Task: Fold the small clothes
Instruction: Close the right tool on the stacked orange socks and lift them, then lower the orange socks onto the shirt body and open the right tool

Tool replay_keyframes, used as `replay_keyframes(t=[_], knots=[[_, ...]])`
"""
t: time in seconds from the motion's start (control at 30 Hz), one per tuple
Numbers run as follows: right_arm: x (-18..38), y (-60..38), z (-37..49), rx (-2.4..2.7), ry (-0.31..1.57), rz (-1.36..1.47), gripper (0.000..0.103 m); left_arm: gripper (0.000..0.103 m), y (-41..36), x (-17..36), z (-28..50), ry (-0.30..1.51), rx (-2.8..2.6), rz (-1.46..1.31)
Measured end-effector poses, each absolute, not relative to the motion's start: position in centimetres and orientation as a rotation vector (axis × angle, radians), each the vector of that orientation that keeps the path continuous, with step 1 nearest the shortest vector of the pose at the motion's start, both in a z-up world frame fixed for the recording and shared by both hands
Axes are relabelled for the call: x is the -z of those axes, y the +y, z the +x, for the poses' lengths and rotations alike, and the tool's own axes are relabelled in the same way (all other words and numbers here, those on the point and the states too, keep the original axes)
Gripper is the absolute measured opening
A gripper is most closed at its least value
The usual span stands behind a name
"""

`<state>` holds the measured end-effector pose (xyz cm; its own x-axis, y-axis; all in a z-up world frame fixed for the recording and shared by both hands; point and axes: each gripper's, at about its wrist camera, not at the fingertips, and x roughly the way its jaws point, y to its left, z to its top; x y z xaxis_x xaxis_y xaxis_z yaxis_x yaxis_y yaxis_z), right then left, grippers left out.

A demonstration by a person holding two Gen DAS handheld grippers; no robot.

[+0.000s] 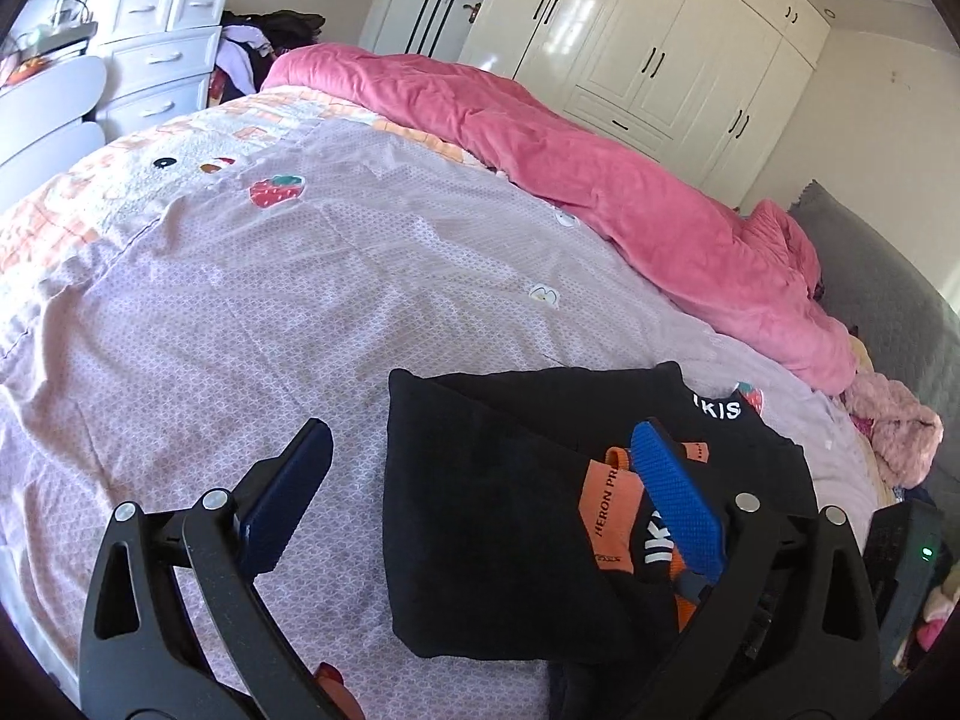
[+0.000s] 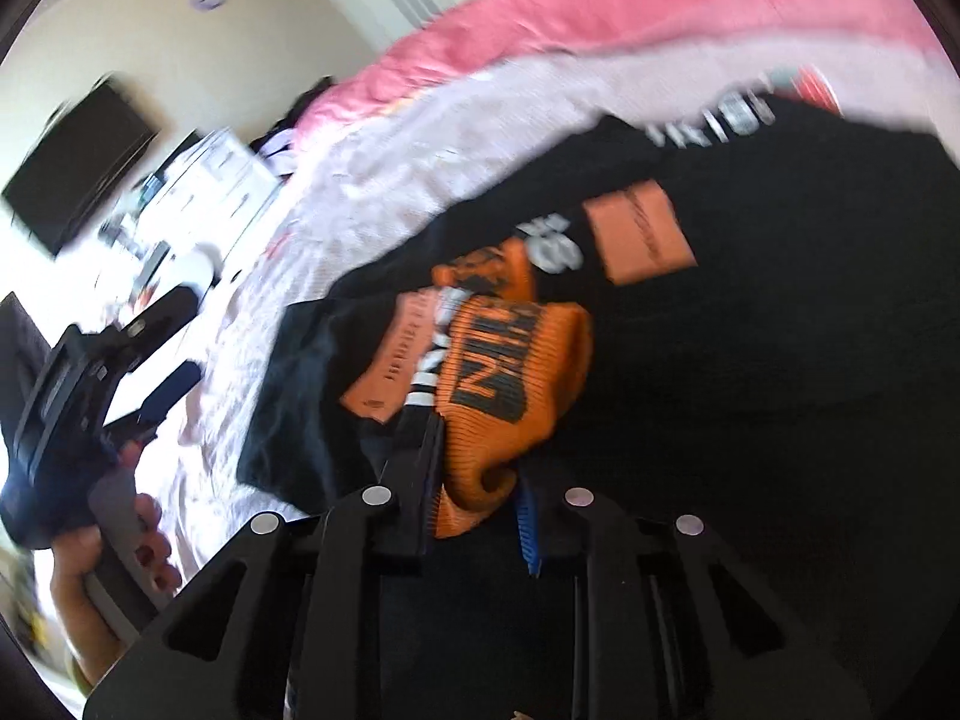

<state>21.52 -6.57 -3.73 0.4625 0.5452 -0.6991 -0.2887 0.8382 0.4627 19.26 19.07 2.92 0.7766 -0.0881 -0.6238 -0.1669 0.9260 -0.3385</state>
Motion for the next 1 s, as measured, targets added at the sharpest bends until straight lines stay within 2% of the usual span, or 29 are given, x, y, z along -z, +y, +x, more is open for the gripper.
replay_keyframes(t=[0.27, 0.57, 0.73, 1.0], knots=[[-2.2, -4.8, 19.9, -0.567, 0.756, 0.078, 0.019, 0.094, 19.5, -3.4, 18.8, 0.657, -0.077, -0.387], [-7.7, -9.3, 20.6, -0.453, 0.607, -0.082, 0.018, 0.094, 20.1, -3.4, 18.6, 0.650, -0.082, -0.423], [-7.8, -13.3, 21.9, -0.353, 0.599, -0.134, 0.018, 0.094, 19.4, -3.2, 18.8, 0.655, -0.063, -0.416], [-5.2, -16.8, 22.9, -0.263, 0.638, -0.199, 0.018, 0.094, 16.5, -2.7, 19.8, 0.677, -0.008, -0.354]])
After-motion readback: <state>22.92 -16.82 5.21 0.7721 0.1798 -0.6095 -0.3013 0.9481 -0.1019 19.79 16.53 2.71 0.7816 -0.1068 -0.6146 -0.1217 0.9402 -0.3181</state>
